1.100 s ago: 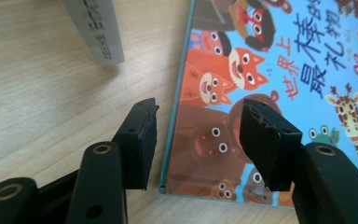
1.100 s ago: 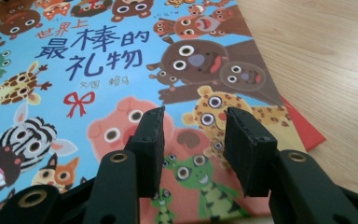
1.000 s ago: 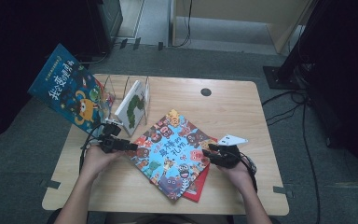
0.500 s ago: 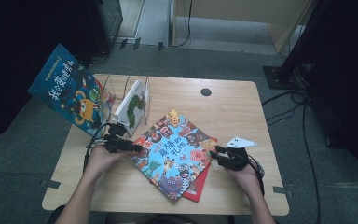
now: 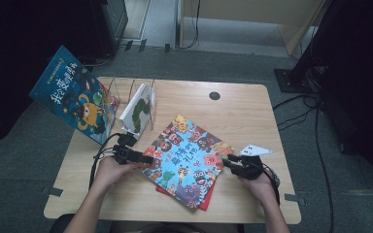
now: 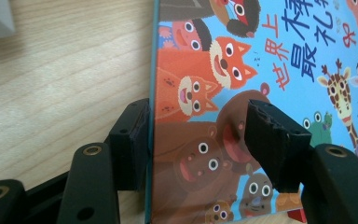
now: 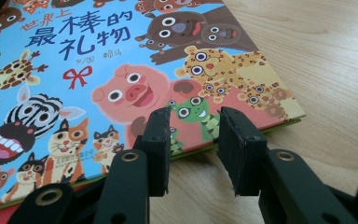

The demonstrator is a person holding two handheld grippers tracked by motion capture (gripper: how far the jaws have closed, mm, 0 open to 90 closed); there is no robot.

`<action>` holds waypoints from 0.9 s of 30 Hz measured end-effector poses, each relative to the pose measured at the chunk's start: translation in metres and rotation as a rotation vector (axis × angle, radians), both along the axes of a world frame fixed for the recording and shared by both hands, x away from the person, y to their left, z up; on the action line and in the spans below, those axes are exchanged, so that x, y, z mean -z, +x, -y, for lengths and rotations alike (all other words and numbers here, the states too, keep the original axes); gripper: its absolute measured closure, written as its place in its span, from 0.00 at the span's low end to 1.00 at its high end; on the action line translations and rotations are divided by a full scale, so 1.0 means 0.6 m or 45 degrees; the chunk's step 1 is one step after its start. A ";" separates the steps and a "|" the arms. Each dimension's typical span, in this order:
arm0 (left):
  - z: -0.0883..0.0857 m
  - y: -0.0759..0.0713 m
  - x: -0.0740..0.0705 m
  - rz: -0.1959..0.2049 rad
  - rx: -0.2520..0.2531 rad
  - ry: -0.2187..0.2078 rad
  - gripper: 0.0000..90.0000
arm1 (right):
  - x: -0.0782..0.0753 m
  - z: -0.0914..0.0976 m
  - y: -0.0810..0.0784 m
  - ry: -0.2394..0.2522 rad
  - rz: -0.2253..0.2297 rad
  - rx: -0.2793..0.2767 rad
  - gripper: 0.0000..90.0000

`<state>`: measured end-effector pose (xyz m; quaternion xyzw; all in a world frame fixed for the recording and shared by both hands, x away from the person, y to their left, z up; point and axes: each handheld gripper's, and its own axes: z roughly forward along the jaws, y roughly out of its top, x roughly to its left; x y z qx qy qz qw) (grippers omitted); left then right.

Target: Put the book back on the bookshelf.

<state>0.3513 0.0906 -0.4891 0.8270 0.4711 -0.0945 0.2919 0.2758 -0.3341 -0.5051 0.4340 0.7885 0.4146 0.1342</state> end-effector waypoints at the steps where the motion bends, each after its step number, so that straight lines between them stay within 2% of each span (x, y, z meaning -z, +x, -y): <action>1: 0.003 -0.001 0.000 -0.001 0.006 0.005 0.47 | 0.000 0.000 0.000 0.003 0.000 -0.001 0.73; 8: 0.023 -0.014 0.002 -0.055 0.037 -0.045 0.47 | -0.001 0.011 -0.018 -0.008 -0.012 -0.029 0.74; 12: 0.029 -0.017 0.001 -0.040 0.064 -0.022 0.47 | 0.000 0.020 -0.019 0.011 -0.026 -0.017 0.78; 15: 0.023 -0.012 -0.003 -0.016 0.032 -0.052 0.47 | 0.001 0.023 -0.021 0.026 -0.023 -0.026 0.82; 19: 0.015 0.000 -0.008 0.042 -0.005 -0.075 0.46 | 0.002 0.028 -0.023 0.020 -0.040 -0.027 0.90; 21: 0.016 0.008 -0.005 0.039 -0.004 -0.071 0.45 | 0.003 0.030 -0.023 0.010 -0.054 -0.034 0.95; 24: 0.020 0.017 -0.003 0.050 0.014 -0.053 0.43 | 0.004 0.028 -0.024 0.006 -0.071 -0.046 0.98; 27: 0.024 0.026 -0.001 0.043 0.019 -0.065 0.43 | 0.005 0.028 -0.024 0.010 -0.067 -0.050 0.99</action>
